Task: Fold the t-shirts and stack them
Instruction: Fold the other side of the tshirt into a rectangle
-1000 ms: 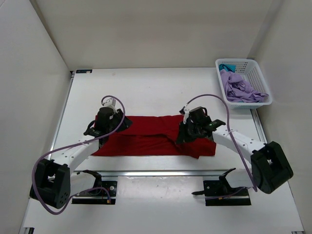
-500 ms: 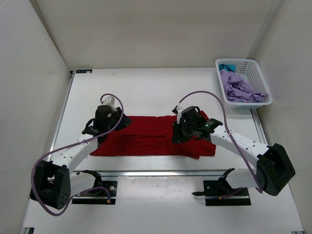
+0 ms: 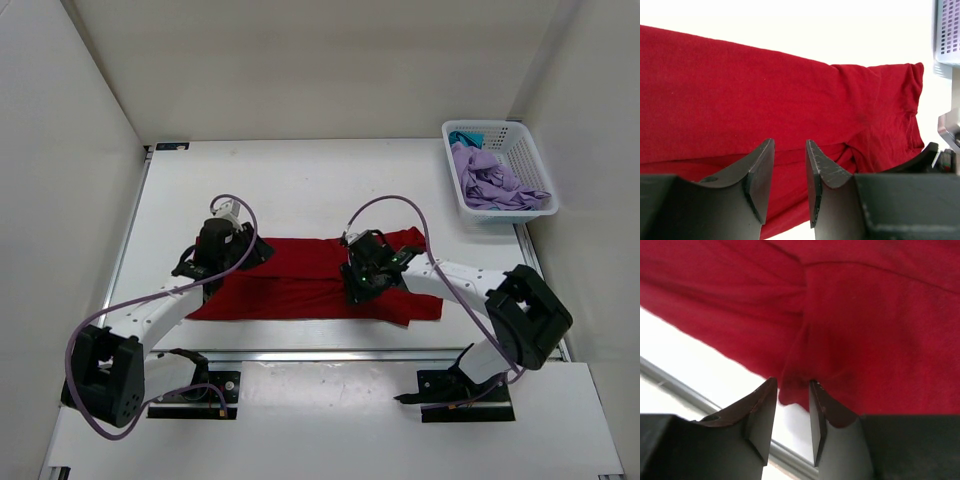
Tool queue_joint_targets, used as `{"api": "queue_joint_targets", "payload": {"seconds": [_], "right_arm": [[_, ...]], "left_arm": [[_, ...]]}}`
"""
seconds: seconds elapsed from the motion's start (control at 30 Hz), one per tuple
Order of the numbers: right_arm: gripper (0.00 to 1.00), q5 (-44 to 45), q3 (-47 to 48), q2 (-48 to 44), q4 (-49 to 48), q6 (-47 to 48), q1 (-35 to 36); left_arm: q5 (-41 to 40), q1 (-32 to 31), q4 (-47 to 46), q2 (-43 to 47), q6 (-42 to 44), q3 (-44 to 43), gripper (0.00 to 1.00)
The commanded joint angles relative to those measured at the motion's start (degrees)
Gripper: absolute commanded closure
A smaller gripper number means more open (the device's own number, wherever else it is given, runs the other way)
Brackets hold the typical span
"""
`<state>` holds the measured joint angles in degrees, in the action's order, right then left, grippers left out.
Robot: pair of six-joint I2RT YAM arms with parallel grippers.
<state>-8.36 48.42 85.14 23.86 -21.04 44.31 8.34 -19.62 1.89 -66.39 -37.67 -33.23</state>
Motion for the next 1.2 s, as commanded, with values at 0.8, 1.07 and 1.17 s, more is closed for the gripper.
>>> {"api": "queue_joint_targets", "payload": {"seconds": [0.8, 1.07, 1.17], "right_arm": [[0.81, -15.20, -0.70, -10.86, -5.48, -0.22, -15.27], [0.79, -1.14, 1.48, -7.56, -13.92, -3.06, -36.21], [0.70, 1.85, 5.88, -1.58, -11.82, -1.38, -39.74]], "left_arm": [[2.56, 2.05, 3.75, 1.18, 1.37, -4.21, 0.57], [4.93, 4.31, -6.01, -13.22, -3.98, -7.54, 0.59], [6.68, 8.09, -7.42, -17.88, -4.95, -9.74, 0.59]]}}
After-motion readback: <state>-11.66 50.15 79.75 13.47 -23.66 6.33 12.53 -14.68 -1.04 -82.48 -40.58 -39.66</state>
